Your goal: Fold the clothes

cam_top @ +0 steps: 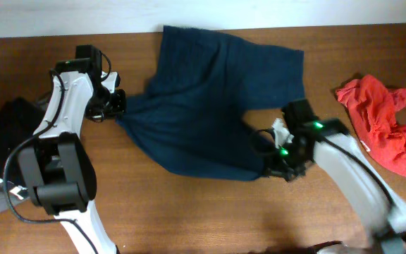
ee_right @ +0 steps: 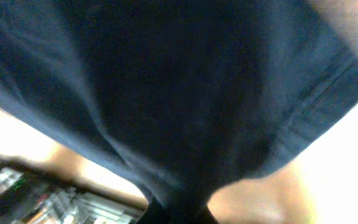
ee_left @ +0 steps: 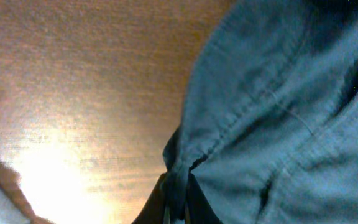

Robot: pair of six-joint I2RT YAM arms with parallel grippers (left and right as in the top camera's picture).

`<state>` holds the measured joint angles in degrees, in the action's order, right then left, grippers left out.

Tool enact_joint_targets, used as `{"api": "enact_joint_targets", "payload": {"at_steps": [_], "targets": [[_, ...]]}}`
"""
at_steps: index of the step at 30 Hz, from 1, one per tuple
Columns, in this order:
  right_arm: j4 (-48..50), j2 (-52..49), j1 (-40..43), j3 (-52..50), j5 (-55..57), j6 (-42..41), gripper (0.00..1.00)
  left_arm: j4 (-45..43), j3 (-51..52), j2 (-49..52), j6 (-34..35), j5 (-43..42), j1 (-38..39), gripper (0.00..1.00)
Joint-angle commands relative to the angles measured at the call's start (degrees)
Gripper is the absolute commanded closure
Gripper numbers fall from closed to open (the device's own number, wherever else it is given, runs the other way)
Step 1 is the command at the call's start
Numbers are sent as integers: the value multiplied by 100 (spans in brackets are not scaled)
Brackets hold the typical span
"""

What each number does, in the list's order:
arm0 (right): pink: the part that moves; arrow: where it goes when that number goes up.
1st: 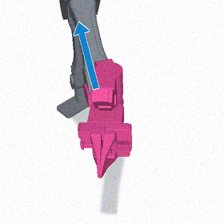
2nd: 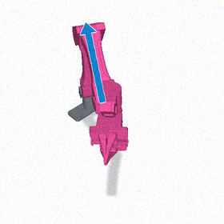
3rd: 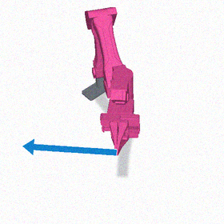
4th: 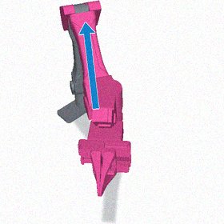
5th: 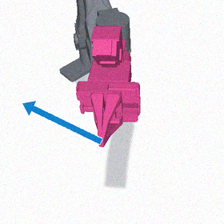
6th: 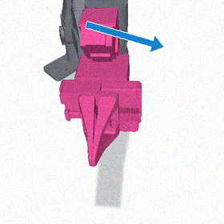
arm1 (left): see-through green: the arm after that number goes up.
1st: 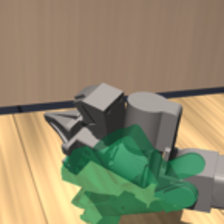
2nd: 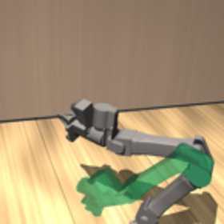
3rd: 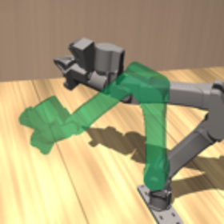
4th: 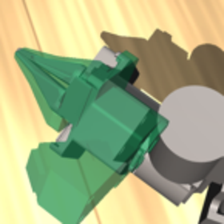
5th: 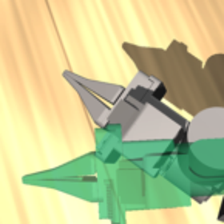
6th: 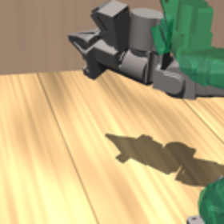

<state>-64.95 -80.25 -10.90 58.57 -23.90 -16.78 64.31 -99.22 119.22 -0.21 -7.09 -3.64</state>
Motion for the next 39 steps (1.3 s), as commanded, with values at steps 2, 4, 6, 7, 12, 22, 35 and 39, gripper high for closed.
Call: {"api": "enact_joint_targets", "payload": {"at_steps": [2, 4, 6, 7, 12, 22, 35, 39], "targets": [[-393, 1038, -33, 243, -636, -234, 96, -92, -144, -778, -68, 28, -15, 100], [-173, 1331, -28, 247, -363, -485, 96, -258, -144, -992, -68, 31, 0, 100], [273, 1432, -28, 247, 173, -723, 93, -455, -144, -1102, -66, 28, 35, 100], [514, 1412, -28, 247, 424, -778, 92, -540, -144, -1115, -66, 28, 68, 100], [1692, 730, -28, 247, 1113, -774, 91, -664, -136, -1075, -66, 81, 284, 100], [2378, -1294, -28, 247, 1038, -621, 91, -732, -133, -1064, -267, 417, 439, 100], [3689, -1832, 136, 262, 164, -603, 96, -975, -133, -704, -376, 374, 461, 100], [3134, -1624, 186, 264, -267, -374, 96, -588, -136, -741, -444, 374, 461, 100]]}}
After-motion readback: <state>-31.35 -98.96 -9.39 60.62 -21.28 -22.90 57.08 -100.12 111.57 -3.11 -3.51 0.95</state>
